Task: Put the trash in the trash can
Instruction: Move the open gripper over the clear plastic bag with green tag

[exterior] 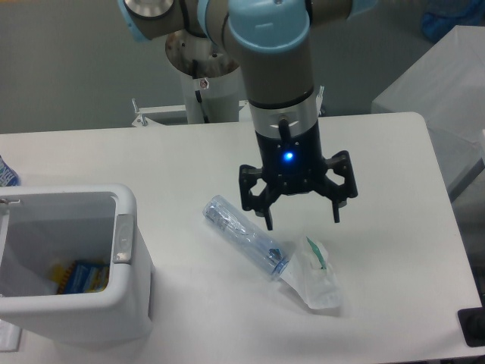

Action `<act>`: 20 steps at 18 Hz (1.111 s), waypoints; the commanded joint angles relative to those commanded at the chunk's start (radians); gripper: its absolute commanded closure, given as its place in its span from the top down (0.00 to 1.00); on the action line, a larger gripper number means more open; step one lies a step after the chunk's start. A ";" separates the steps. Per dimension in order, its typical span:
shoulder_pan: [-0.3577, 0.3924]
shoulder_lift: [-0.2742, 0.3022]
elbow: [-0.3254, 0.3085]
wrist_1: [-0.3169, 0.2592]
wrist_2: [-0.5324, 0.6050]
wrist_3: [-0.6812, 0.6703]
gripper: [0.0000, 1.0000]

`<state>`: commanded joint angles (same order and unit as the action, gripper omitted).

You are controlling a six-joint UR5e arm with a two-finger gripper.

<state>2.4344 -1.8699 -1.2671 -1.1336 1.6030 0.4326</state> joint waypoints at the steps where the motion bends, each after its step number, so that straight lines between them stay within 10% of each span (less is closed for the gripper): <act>1: 0.003 0.000 0.000 0.000 0.000 0.000 1.00; 20: 0.005 -0.072 -0.083 0.115 -0.026 -0.103 1.00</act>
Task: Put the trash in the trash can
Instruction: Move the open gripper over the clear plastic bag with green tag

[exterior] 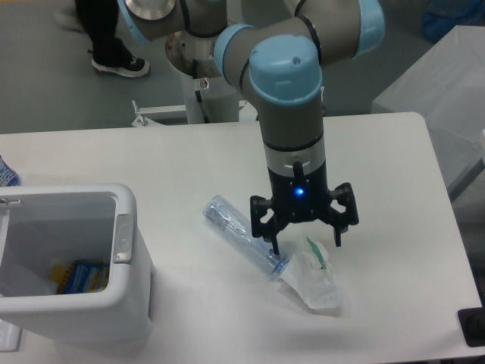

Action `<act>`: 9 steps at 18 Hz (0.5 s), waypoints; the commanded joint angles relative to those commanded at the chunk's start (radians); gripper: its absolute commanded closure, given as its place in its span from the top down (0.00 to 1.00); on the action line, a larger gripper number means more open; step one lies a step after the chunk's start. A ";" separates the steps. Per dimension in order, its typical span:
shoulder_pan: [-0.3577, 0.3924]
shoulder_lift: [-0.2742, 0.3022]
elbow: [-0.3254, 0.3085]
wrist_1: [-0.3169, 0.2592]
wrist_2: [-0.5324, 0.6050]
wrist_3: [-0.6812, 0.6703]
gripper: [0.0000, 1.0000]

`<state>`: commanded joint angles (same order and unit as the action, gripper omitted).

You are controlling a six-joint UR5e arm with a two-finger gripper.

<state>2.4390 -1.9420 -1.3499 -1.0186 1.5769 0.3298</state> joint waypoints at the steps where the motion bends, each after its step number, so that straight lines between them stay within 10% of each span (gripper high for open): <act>1: 0.011 -0.002 0.000 -0.002 -0.002 -0.006 1.00; 9: 0.130 -0.005 -0.075 -0.009 0.000 -0.023 1.00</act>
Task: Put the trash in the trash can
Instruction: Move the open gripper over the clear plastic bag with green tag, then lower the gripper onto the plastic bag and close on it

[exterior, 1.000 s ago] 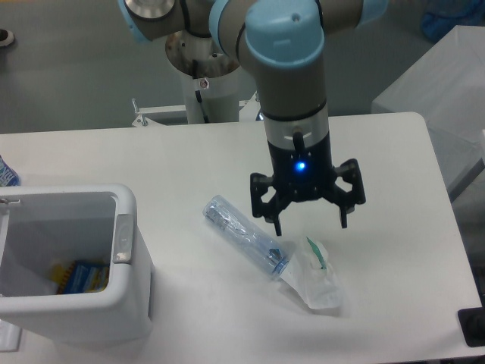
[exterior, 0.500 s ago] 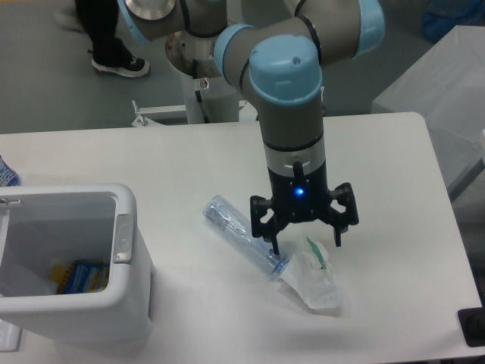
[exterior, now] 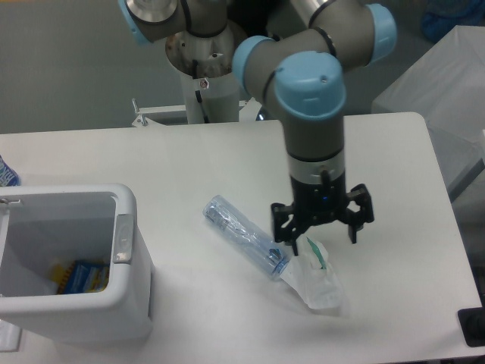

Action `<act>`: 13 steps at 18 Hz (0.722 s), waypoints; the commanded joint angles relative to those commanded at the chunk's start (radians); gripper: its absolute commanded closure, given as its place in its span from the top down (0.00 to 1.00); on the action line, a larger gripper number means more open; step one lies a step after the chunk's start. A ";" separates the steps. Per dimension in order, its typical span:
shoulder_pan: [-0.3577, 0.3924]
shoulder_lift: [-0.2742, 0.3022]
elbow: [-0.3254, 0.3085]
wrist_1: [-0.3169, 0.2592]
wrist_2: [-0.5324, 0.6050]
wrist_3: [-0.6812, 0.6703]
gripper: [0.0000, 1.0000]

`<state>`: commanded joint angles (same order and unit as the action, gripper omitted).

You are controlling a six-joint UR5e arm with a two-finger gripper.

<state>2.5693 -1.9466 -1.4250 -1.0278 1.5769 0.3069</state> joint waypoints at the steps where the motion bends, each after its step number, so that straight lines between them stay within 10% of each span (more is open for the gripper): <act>1: 0.009 -0.008 -0.011 0.000 0.000 -0.014 1.00; 13: 0.028 -0.149 -0.083 0.006 -0.037 -0.015 1.00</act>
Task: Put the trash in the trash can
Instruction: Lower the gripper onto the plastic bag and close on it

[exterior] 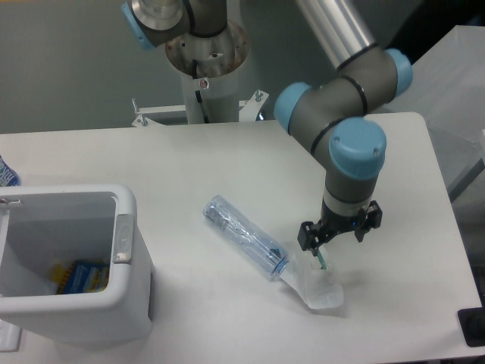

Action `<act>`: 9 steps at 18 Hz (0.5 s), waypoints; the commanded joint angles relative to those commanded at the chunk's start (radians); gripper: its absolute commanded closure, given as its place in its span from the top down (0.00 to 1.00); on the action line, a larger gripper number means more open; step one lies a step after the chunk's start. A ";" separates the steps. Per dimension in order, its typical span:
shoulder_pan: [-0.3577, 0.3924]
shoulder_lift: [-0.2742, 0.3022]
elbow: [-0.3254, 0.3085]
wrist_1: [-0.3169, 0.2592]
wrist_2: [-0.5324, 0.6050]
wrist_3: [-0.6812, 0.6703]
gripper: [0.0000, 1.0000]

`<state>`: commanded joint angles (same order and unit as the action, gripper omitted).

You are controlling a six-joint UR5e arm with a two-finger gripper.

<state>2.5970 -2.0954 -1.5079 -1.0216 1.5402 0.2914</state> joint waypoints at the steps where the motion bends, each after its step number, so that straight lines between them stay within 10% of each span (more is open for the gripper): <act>1: 0.002 -0.003 -0.005 0.002 -0.009 0.000 1.00; 9: -0.002 -0.048 -0.005 0.003 -0.009 0.011 0.93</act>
<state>2.5955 -2.1429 -1.5125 -1.0186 1.5309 0.3022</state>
